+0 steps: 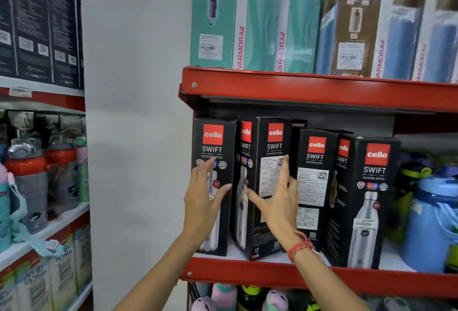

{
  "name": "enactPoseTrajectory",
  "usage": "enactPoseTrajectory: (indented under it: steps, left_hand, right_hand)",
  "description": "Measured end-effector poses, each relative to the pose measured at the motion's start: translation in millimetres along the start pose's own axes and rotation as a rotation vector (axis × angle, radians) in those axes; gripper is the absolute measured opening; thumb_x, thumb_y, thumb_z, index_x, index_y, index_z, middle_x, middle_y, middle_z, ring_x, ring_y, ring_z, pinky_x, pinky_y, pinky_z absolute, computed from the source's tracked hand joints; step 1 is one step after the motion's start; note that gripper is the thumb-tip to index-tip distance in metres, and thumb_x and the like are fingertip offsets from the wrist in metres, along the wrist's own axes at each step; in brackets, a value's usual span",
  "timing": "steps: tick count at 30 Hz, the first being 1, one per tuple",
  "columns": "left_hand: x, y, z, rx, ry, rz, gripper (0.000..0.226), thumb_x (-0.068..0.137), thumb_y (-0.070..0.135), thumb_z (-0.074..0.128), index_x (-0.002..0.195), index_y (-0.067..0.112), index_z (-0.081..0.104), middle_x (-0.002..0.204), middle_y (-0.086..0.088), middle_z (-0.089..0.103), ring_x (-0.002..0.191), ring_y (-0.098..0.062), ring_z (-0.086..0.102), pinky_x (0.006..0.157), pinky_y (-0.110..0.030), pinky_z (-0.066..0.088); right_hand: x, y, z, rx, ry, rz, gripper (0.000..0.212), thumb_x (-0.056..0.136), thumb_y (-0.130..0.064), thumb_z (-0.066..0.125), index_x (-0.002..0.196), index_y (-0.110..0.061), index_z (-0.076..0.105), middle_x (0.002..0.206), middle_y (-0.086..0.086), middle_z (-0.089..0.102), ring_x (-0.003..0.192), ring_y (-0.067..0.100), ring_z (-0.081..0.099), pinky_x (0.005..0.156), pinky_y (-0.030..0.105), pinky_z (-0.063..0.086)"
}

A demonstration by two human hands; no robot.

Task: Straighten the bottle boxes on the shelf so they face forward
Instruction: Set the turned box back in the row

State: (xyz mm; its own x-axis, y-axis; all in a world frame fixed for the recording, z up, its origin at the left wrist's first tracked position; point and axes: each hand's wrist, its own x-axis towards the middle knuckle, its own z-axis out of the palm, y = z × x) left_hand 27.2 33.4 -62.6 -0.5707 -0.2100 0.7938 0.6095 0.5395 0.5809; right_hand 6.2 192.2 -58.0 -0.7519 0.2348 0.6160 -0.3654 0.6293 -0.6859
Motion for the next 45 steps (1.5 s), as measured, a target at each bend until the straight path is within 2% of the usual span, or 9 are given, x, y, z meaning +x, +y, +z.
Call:
enactPoseTrajectory:
  steps: [6,11,15,19,24,29,34,38,45]
  left_hand:
    - [-2,27,19,-0.145,-0.213,-0.09,0.079,0.077,0.031,0.076,0.144,0.024,0.034,0.138,0.006,0.051,0.126,-0.005,0.047,0.108,-0.027,0.038]
    - [-5,40,21,-0.322,-0.442,-0.163,0.095,0.074,0.025,0.08,0.148,0.036,0.021,0.141,0.013,0.051,0.13,-0.005,0.048,0.107,-0.032,0.044]
    - [-9,46,29,-0.355,-0.376,-0.151,0.102,0.07,0.021,0.081,0.15,0.033,0.018,0.133,0.023,0.055,0.123,0.002,0.053,0.102,-0.027,0.047]
    - [-5,38,50,-0.256,-0.257,-0.155,0.106,0.071,0.023,0.081,0.15,0.04,0.011,0.144,0.014,0.049,0.131,-0.005,0.046,0.11,-0.04,0.04]
    - [1,29,73,-0.162,-0.213,-0.191,0.106,0.076,0.015,0.078,0.151,0.034,0.006,0.133,0.023,0.041,0.12,0.005,0.042,0.104,-0.021,0.035]
    - [3,16,85,-0.061,-0.206,-0.206,0.1,0.079,0.012,0.074,0.152,0.028,0.007,0.12,0.021,0.041,0.072,0.029,0.046,0.067,0.007,0.034]
    - [1,12,91,-0.002,-0.228,-0.261,0.097,0.084,0.014,0.069,0.152,0.03,0.002,0.135,0.005,0.053,0.109,-0.005,0.051,0.086,-0.018,0.035]
    - [-1,12,96,0.045,-0.213,-0.312,0.094,0.086,0.016,0.067,0.151,0.032,0.001,0.144,-0.009,0.049,0.126,-0.027,0.05,0.098,-0.035,0.04]
    - [-15,34,91,0.225,-0.148,-0.177,0.079,0.091,0.013,0.059,0.152,0.02,0.008,0.155,-0.008,0.028,0.099,-0.028,0.064,0.085,-0.035,0.048]
  right_hand:
    - [2,-2,-60,0.191,-0.144,-0.159,0.123,0.062,-0.053,0.08,0.146,-0.048,-0.009,0.142,0.001,0.033,0.129,0.011,0.035,0.097,0.028,0.034]
    - [8,15,-90,0.382,-0.377,-0.162,0.118,0.057,-0.05,0.086,0.144,-0.056,0.007,0.145,-0.021,0.038,0.135,0.0,0.034,0.114,0.038,0.03]
    - [22,23,-102,0.48,-0.566,-0.15,0.106,0.071,-0.023,0.082,0.144,-0.053,0.011,0.129,-0.037,0.042,0.117,-0.013,0.045,0.093,0.009,0.042]
    - [45,28,-84,0.501,-0.643,-0.161,0.104,0.077,-0.014,0.078,0.142,-0.057,0.01,0.147,-0.026,0.036,0.132,0.005,0.043,0.107,0.034,0.041]
    - [57,38,-52,0.433,-0.586,-0.176,0.101,0.083,-0.002,0.067,0.146,-0.052,0.006,0.138,-0.044,0.028,0.138,0.005,0.033,0.112,0.043,0.035]
    - [57,50,-28,0.357,-0.488,-0.13,0.103,0.083,-0.002,0.067,0.146,-0.051,0.001,0.129,-0.04,0.038,0.13,0.003,0.041,0.11,0.043,0.037]
    - [46,50,-24,0.235,-0.33,-0.106,0.093,0.084,-0.01,0.069,0.148,-0.046,0.011,0.127,-0.009,0.061,0.099,0.011,0.065,0.094,0.035,0.052]
    - [31,38,-35,-0.028,0.204,-0.25,0.054,0.089,-0.024,0.063,0.14,-0.018,0.044,0.121,0.006,0.062,0.099,0.015,0.06,0.083,0.032,0.054]
    - [28,50,-26,-0.449,0.216,0.039,0.106,0.071,-0.036,0.076,0.151,-0.012,0.01,0.153,0.027,0.012,0.127,0.046,0.031,0.082,0.06,0.05]
